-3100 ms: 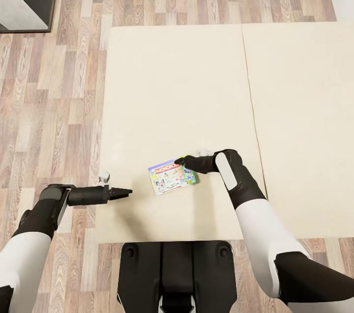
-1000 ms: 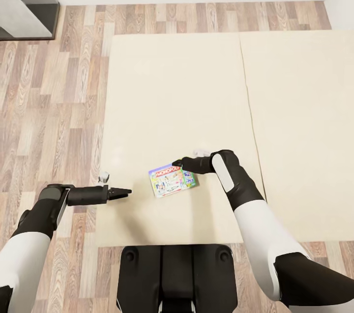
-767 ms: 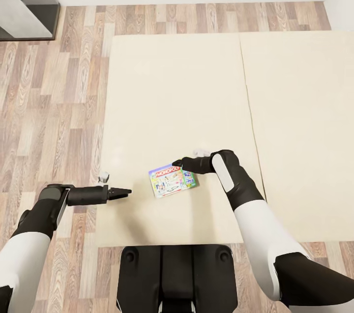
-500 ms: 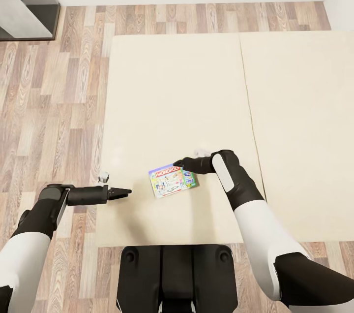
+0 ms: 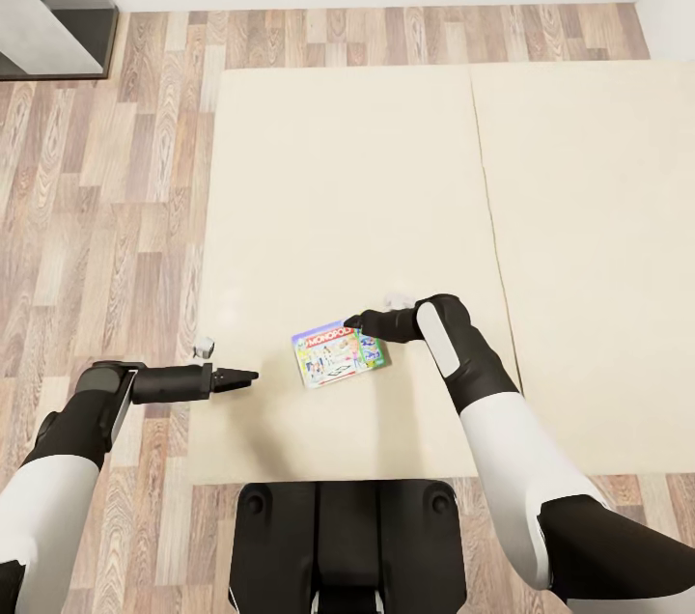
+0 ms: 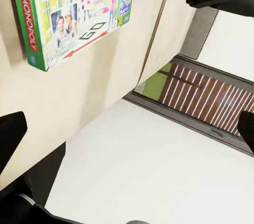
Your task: Put all the toys in the child's room - the three board games (two on the bed and one on the table), the two jigsaw puzzles on the table, and the tennis ball on the table - inside the toy box on the table in the child's room.
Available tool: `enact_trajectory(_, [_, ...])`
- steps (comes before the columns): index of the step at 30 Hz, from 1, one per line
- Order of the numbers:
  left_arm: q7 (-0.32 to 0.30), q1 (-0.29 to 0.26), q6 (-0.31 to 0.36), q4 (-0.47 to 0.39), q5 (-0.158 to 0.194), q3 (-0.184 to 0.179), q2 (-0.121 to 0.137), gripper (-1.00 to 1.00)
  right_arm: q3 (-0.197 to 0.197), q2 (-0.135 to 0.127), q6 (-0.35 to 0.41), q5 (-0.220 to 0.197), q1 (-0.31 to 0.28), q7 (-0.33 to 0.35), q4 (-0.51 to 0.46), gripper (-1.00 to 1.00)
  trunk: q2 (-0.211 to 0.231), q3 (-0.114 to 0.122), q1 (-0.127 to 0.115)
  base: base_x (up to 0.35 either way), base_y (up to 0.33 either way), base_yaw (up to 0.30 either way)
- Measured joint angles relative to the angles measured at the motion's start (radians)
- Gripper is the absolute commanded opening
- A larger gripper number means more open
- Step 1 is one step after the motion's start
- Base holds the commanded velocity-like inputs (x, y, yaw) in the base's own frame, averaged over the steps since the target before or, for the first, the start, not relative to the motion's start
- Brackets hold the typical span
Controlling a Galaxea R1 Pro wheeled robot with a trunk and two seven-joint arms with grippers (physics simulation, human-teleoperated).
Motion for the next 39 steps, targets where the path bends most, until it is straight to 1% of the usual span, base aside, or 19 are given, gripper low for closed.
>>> enact_trajectory(6, [0.000, 0.000, 0.000, 0.000, -0.001, 0.000, 0.000, 1.00, 0.002, 0.000, -0.021, 0.002, 0.001, 0.000, 0.002, 1.00, 0.000, 0.000, 0.000, 0.000, 0.000, 0.000])
enact_trajectory(10, [0.000, 0.000, 0.000, 0.000, -0.001, 0.000, 0.000, 1.00, 0.004, 0.000, -0.069, 0.002, 0.007, 0.003, 0.001, 1.00, 0.000, 0.000, 0.000, 0.000, 0.000, 0.000])
enact_trajectory(13, [0.000, 0.000, 0.000, 0.000, -0.002, 0.000, 0.000, 1.00, 0.007, -0.019, -0.099, 0.002, 0.039, 0.006, -0.006, 1.00, 0.000, 0.000, 0.000, 0.000, 0.000, 0.000])
enact_trajectory(15, [0.000, 0.000, 0.000, 0.000, -0.002, 0.000, 0.000, 1.00, 0.008, -0.024, -0.105, 0.002, 0.051, 0.007, -0.010, 1.00, 0.000, 0.000, 0.000, 0.000, 0.000, 0.000])
enact_trajectory(20, [0.000, 0.000, 0.000, 0.000, -0.001, 0.000, 0.000, 1.00, 0.009, -0.029, -0.120, 0.001, 0.063, 0.006, -0.009, 1.00, 0.000, 0.000, 0.000, 0.000, 0.000, 0.000])
enact_trajectory(24, [0.000, 0.000, 0.000, 0.000, 0.000, 0.000, 0.000, 1.00, 0.010, -0.030, -0.146, 0.002, 0.070, 0.005, -0.006, 1.00, 0.000, 0.000, 0.000, 0.000, 0.000, 0.000])
enact_trajectory(30, [0.000, 0.000, 0.000, 0.000, 0.000, 0.000, -0.001, 1.00, 0.011, -0.029, -0.158, 0.001, 0.099, 0.006, -0.009, 1.00, 0.000, 0.000, 0.000, 0.000, 0.000, 0.000])
enact_trajectory(39, [0.000, 0.000, 0.000, 0.000, 0.000, 0.000, -0.002, 1.00, 0.010, -0.028, -0.158, -0.002, 0.125, 0.014, -0.013, 1.00, 0.000, 0.000, 0.000, 0.000, 0.000, 0.000])
